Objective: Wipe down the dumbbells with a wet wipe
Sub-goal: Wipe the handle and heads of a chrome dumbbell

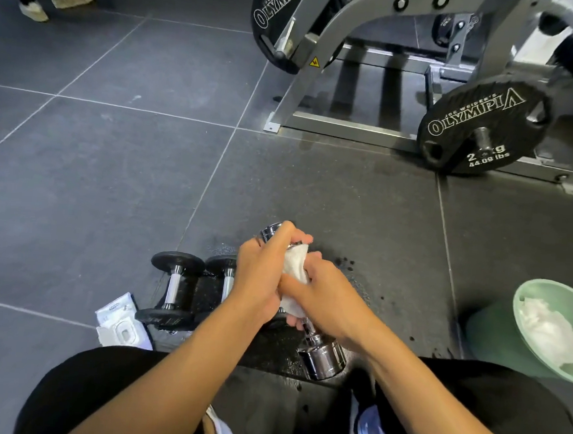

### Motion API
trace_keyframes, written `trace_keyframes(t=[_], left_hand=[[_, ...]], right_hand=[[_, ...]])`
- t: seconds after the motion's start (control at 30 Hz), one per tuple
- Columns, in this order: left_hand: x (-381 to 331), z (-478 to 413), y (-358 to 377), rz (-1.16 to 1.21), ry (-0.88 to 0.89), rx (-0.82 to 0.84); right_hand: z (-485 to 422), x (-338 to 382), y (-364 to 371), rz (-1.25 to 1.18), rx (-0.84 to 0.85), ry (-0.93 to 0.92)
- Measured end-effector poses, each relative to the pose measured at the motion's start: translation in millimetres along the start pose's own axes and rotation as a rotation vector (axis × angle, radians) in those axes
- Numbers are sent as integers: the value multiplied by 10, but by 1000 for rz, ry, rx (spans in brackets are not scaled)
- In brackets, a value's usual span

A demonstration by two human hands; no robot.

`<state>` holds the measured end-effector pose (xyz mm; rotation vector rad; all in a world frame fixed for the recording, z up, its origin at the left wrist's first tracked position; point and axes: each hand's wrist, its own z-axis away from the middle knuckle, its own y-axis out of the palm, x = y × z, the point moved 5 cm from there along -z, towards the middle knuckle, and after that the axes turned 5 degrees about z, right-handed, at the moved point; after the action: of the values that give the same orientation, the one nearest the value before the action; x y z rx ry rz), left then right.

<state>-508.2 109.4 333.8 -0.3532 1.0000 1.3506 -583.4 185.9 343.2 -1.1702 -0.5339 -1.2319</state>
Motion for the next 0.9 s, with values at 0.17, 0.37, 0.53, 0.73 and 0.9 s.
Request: trace_keyframes(t=[0.17,0.37,0.53,0.73,0.9], left_hand=[[-96,-18,-3,28,-29,140],[-127,24,61,81,-126,347],[-193,90,60,46,-22,316],[-390,-13,-30,185,61,239],[-452,-34,-41,336,86,189]], right_hand=[[39,45,-26,-542,279,14],[195,34,147,-871,519,104],[279,-8,174,-870,542,123],[387,-36,88,-571,439,32],[310,-204,-42,-264,171,27]])
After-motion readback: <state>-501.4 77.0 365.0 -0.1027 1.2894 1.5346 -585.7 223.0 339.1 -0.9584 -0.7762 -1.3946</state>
